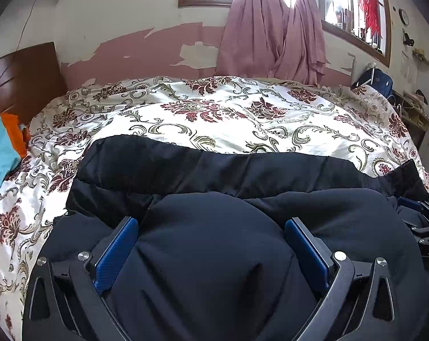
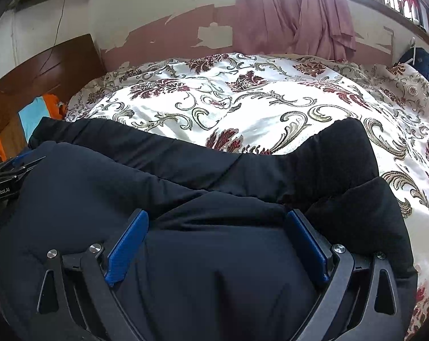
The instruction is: Fold large clothes
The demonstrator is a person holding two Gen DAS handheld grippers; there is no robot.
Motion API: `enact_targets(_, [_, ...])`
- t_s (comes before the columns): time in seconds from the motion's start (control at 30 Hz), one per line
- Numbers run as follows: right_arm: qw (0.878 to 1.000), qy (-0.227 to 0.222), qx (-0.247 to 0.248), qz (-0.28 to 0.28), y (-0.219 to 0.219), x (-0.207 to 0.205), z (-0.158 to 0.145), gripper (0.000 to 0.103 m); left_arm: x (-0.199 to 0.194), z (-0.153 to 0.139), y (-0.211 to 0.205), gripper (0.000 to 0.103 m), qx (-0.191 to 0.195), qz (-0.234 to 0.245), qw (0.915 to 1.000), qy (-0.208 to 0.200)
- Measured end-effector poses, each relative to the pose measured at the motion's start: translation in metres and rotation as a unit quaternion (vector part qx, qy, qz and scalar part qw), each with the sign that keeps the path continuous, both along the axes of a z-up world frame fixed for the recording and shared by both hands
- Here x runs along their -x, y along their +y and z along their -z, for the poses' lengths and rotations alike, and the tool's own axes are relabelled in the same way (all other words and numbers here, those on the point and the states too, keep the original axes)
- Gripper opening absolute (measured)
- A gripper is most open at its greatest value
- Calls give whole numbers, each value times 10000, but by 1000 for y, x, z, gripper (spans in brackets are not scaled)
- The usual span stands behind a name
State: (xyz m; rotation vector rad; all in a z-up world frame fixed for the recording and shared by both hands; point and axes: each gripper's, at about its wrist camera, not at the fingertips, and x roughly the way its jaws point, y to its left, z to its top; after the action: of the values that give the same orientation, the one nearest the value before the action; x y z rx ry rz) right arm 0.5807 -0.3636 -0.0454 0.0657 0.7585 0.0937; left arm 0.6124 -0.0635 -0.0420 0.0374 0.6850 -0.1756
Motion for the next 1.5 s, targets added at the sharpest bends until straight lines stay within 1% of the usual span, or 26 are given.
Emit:
enact_targets(0.27, [10000, 13, -20, -1, -1, -1, 3, 96, 0, 2, 0, 103, 22, -6, 10000, -40])
enact_targets(0.43, [9999, 39, 114, 37, 3, -2, 5, 97, -1, 4, -4, 103, -121, -56, 9999, -70])
enact_targets(0.8, [9998, 61, 172, 50, 3, -2, 5, 97, -3, 6, -4, 103, -183, -82, 9998, -45])
enact_targets(0.9, [9998, -17, 195, 55, 4, 1, 2, 97, 0, 5, -4, 103, -167, -80, 9998, -113])
enact_targets(0.97, [9997, -75, 205, 71, 4, 4, -1, 97, 5, 3, -3, 103, -154, -96, 9996, -233])
enact_targets(1.03, [9994, -165, 291, 101, 7, 9, -6, 97, 10, -1, -1, 103, -152, -129, 9993, -329])
enact_targets(1.13, [9991, -313, 280, 63, 5, 20, -16, 97, 16, -10, 1, 103, -137, -118, 9993, -330])
enact_targets(1.33, [9971, -727, -202, -110, -16, 57, -45, 97, 51, -39, 20, 103, 85, 194, 9979, -612])
enact_targets(1.4, [9967, -781, -200, -129, -25, 71, -51, 97, 62, -45, 30, 103, 28, 231, 9977, -637])
enact_targets(1.5, [9957, -924, -53, -80, -40, 97, -60, 98, 77, -50, 47, 103, -164, 243, 9968, -743])
